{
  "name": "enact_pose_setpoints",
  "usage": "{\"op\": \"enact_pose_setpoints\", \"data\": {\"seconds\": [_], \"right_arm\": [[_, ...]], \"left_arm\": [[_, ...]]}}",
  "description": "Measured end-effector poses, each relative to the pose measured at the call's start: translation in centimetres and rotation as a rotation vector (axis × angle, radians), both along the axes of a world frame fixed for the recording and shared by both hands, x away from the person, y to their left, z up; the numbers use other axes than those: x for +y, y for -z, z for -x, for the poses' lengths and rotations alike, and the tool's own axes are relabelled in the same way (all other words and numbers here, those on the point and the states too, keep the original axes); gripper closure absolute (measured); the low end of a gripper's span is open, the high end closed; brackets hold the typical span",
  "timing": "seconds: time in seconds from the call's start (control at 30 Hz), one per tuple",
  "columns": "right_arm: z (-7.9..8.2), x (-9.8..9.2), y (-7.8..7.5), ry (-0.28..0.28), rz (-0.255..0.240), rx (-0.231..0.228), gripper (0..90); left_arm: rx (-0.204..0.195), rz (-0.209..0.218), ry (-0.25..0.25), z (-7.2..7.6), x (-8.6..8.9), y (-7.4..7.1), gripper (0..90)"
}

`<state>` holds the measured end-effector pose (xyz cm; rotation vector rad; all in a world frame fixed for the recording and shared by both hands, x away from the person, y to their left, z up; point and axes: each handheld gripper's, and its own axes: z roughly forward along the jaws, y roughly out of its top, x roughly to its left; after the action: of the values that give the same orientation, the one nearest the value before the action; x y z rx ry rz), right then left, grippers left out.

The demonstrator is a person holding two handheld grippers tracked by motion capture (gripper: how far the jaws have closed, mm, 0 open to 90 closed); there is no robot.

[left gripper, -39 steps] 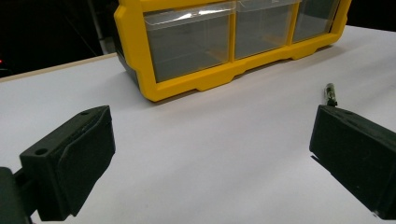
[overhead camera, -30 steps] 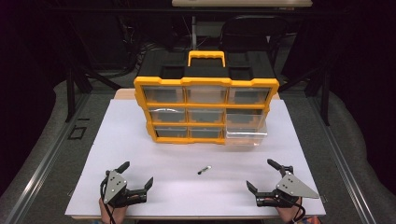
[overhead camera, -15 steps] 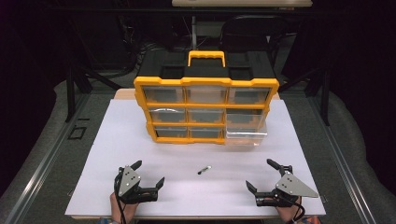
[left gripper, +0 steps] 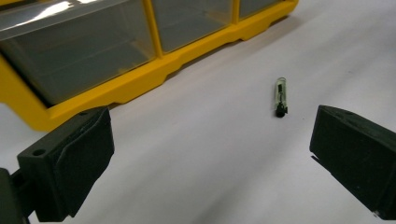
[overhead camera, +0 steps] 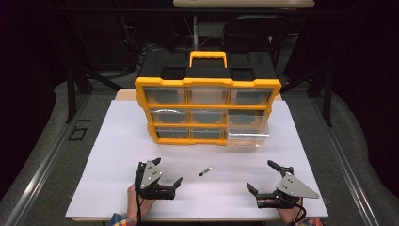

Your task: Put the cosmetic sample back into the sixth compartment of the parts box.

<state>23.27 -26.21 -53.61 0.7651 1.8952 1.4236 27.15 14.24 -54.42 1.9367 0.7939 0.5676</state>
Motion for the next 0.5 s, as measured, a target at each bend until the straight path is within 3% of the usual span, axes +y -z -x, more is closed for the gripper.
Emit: {"op": "enact_pose_setpoints", "data": {"seconds": [0.5], "right_arm": [[-0.2,0.1,0.1,-0.002,0.009,0.016,0.0]], "left_arm": [[0.093,-0.047,0.055,-1.9,-2.7,-0.5,0.0]]}}
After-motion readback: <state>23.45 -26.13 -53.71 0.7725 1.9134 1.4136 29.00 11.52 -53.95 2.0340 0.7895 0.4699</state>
